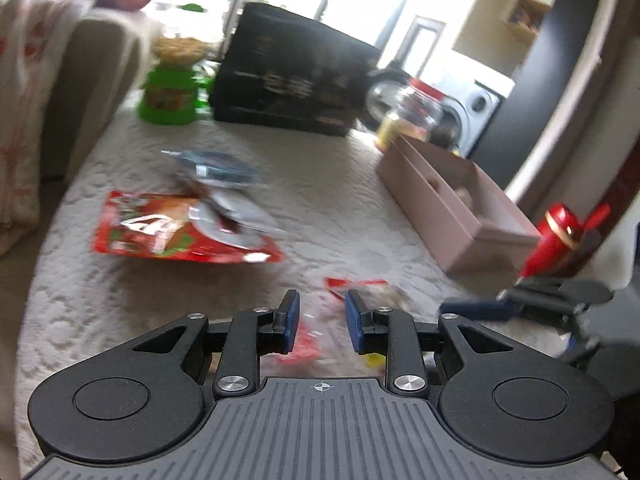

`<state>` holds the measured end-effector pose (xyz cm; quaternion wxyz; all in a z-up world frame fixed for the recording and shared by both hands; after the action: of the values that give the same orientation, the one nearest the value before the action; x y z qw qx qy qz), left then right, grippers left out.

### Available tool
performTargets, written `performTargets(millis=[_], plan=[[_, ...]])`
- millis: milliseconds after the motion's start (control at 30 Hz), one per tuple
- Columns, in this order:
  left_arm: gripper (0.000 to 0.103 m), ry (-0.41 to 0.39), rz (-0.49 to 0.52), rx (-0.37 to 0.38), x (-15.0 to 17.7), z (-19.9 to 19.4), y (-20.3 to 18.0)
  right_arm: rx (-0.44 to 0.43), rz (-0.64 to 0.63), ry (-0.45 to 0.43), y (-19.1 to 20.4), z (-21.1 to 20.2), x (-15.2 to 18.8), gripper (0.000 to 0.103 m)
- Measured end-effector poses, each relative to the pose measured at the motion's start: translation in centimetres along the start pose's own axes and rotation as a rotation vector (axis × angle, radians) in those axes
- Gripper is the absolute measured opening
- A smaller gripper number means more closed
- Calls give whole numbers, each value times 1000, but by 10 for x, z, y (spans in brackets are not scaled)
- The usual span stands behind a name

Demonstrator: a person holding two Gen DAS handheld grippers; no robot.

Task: Organize snacks
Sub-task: 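Move the left gripper to the cookie packet while the right gripper reaches the white snack bag, then grasp the white snack bag with the right gripper while the left gripper grasps the cookie packet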

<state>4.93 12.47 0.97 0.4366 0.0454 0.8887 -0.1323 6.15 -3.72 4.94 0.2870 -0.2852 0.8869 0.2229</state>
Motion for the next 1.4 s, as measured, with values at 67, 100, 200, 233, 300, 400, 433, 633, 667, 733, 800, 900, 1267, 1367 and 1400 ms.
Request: performTargets(millis=[67,100,200,233,300,400,433,633,667,733,800,900,1267,1367,1400], plan=[[29,13,15,17,-1,3,-13,42,-17,26,-1,-2,15,66],[29,17,23,18,-1,5,-19,97,-51,15,-3,-3,22,67],[29,35,66,11,-4,13,-36,231,-111,-65,-12,-13,30,67],[29,40,88,3,-5,16,-43,262,-96,-86,-19,-17,30,67],[29,38,133,-30,-9,21,-56,294,-51,-112,-33,-25,30,67],[29,19,188,-88,-14,29,-73,291,45,-139,-53,-35,34,67],[29,13,198,-90,-16,31,-76,284,78,-147,-58,-37,36,67],[29,74,181,2,-11,43,-88,252,165,-217,-67,-37,49,68],[29,91,175,12,-8,44,-89,247,173,-223,-67,-38,49,68],[29,108,177,6,-5,45,-89,222,202,-229,-71,-38,49,68],[29,104,175,-29,-5,43,-85,193,250,-236,-78,-39,49,71],[29,94,160,-97,-3,36,-69,169,315,-231,-87,-39,50,76],[25,17,-100,-248,16,-15,41,164,330,-218,-88,-35,50,77],[25,19,-120,-204,17,-17,41,166,328,-217,-87,-35,50,78],[25,26,-103,-179,16,-15,36,166,328,-216,-87,-35,50,78]])
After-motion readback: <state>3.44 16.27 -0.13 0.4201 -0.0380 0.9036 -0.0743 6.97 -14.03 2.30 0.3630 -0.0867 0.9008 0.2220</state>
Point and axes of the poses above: each gripper's, at about its wrist camera, not at the fingertips, and z roughly the way its jaws point, y to its left, x to its underside, the point moved 4 cm from there along z, roughly the way its jaws point, and after that the axes turned 11 degrees about z, right-handed, at the moved point
